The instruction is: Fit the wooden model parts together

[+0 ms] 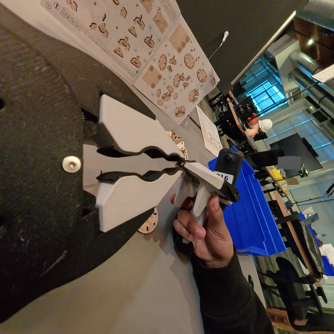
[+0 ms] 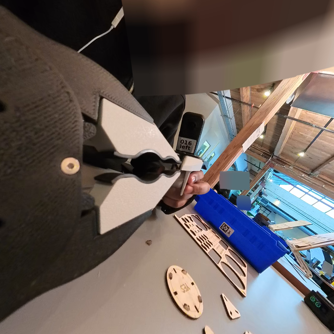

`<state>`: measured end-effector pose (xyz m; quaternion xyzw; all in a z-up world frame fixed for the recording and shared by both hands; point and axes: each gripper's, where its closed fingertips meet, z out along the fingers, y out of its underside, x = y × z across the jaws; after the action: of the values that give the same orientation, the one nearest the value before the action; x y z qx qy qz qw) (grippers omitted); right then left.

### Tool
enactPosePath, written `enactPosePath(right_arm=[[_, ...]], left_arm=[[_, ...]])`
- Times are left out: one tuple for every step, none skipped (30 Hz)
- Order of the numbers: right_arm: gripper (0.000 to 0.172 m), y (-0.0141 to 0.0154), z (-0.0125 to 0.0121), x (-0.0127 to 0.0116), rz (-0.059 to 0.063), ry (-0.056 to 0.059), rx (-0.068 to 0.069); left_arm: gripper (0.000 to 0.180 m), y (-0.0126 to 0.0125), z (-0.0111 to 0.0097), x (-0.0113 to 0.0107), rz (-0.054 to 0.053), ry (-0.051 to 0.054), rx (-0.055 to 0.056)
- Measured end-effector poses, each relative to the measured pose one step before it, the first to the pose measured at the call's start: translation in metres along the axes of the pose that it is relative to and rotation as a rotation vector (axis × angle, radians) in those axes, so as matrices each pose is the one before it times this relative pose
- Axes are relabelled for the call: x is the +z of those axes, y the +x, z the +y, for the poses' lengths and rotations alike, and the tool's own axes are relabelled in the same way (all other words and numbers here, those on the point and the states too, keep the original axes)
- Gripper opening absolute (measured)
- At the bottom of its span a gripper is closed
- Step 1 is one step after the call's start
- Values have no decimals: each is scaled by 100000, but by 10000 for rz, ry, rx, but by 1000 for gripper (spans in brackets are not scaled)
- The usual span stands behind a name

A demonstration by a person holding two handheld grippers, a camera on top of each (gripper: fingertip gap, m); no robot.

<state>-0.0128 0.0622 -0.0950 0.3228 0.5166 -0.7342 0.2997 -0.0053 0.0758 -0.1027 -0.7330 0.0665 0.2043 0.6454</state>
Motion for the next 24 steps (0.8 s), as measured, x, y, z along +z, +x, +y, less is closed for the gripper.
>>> enactPosePath(right_arm=[[4, -26, -34, 6, -14, 19, -3], [4, -28, -20, 10, -9, 6, 1], [4, -19, -29, -16, -7, 20, -1], [4, -11, -68, -32, -5, 36, -5], [5, -53, -129, -67, -37, 71, -5], [11, -89, -200, -103, -69, 113, 33], [19, -170, -258, -133, -111, 132, 52], [23, -200, -303, -158, -107, 148, 8], [29, -176, -338, -136, -31, 166, -129], [34, -143, -313, -85, 93, 138, -369], [37, -205, -190, -30, 180, 36, -699], [39, -179, -121, 26, 307, -42, -1002], [40, -18, -46, 50, 482, -124, -1242], [44, 3, 24, 62, 531, -173, -1406], [45, -55, 50, 72, 512, -202, -1554], [47, -43, 83, 55, 542, -232, -1610], [46, 25, 71, 42, 609, -244, -1497], [44, -22, 8, 17, 565, -208, -1282], [42, -131, -76, 30, 417, -120, -1083], [41, -230, -21, 40, 261, -118, -867], [41, -231, 83, 77, 178, -150, -674], [40, -202, 156, 105, 130, -178, -549], [38, -231, 185, 116, 48, -194, -424], [36, -256, 167, 109, -8, -163, -326]], left_arm=[[3, -15, -42, -20, 10, 29, -51], [2, 2, -24, -5, 44, 19, -107], [2, -19, -29, -17, 52, 30, -138], [0, -68, -64, -46, 31, 56, -156], [0, -130, -87, -62, 14, 74, -197], [0, -186, -52, -44, 9, 53, -235], [0, -203, -52, -50, 8, 48, -272], [0, -203, -135, -66, 22, 98, -338], [0, -155, -220, -69, 79, 167, -476], [0, -118, -243, -65, 176, 193, -706], [0, -91, -233, -43, 291, 214, -970], [0, -65, -233, -55, 414, 241, -1221], [0, -122, -243, -56, 483, 269, -1415], [0, -146, -236, -79, 562, 289, -1565], [0, -118, -243, -98, 658, 271, -1640], [0, -69, -247, -91, 692, 237, -1626], [0, -13, -255, -76, 655, 221, -1531], [0, 97, -226, -33, 610, 243, -1320], [0, 72, -42, 18, 477, 170, -1029], [0, -38, 143, 67, 284, 65, -710], [0, -63, 297, 112, 161, -19, -438], [0, -49, 380, 147, 99, -100, -252], [0, -66, 405, 183, 47, -149, -144], [0, -56, 367, 173, 33, -163, -101]])
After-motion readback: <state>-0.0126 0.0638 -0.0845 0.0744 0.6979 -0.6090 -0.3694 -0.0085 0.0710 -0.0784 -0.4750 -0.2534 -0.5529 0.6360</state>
